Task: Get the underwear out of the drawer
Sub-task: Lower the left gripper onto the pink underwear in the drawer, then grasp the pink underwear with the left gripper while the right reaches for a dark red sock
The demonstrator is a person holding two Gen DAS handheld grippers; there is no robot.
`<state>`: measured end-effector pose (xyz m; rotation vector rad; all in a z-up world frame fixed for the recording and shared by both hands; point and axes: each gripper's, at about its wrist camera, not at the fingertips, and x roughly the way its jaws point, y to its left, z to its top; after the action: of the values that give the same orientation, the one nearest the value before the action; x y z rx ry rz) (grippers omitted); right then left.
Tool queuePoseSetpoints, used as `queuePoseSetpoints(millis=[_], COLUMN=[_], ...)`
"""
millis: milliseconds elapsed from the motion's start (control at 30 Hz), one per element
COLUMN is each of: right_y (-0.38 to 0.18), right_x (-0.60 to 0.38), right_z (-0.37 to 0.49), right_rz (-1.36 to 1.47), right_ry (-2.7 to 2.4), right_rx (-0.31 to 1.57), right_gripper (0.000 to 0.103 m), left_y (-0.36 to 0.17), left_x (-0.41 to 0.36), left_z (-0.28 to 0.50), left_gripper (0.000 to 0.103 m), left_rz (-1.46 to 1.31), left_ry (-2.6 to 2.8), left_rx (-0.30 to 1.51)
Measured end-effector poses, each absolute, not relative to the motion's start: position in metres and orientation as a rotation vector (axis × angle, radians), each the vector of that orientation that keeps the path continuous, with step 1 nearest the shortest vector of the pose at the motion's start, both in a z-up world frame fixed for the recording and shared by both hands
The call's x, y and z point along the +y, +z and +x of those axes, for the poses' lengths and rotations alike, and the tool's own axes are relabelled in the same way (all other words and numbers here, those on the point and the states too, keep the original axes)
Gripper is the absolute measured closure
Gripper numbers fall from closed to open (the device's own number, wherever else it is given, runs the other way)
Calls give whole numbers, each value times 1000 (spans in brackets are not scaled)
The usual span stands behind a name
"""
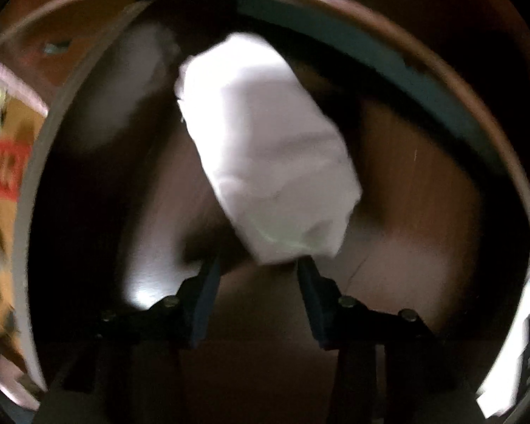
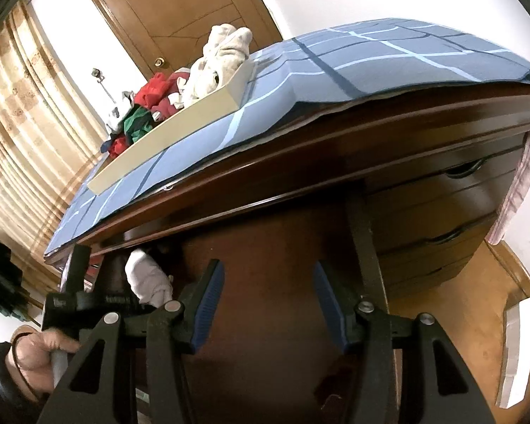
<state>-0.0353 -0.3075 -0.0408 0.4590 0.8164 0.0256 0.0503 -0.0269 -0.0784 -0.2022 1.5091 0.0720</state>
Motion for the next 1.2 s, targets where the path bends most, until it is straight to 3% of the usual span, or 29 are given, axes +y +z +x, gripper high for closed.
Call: queuePoseSetpoints(millis=[133,200,300,367,467,600,833,933,1000,1067,1200], right_y=[-37,-33,-32,-33,-35,-36,-65,-84,-96,-102,-108], right_x=[-317,-325,-332,-333,-320,-301,-275,-273,-274,-274,-266], right_z=[-40,-44,-46,-46,-42,-38,-29,-26,-26,-22,-16], right_rz=[443,435,407,382,324,263,28,-6,-12,-12,-88], right_ry=[9,-7,-25,-10,58,178,176,154,143,122,124], right_rx=[812,808,826,850,909,1034,1320,1425,1490,1536,1632], right_gripper=[48,48,48,48,56,58,74,74,85,88,89], left_y=[-70,-59,-33,-27,-34,-46,-44,-40,-38,-33,-29], left_x=[-33,-32,-26,-22,-20,-23,-22,-28,-30,-29,-25], left_z=[39,38,41,43,47,50,54,59,63,63,66], left_gripper=[59,59,51,36,35,34,29,31,34,49,58], left_rz=[-85,-50,-134,-209,-309,-410,-358,-304,-237,-175,-61], left_ry=[-36,-48,-55,-22,6,34,52,18,-29,-60,-142], left_rx=[1568,1510,1370,1334,1356,1408,1390,1417,1443,1457,1479])
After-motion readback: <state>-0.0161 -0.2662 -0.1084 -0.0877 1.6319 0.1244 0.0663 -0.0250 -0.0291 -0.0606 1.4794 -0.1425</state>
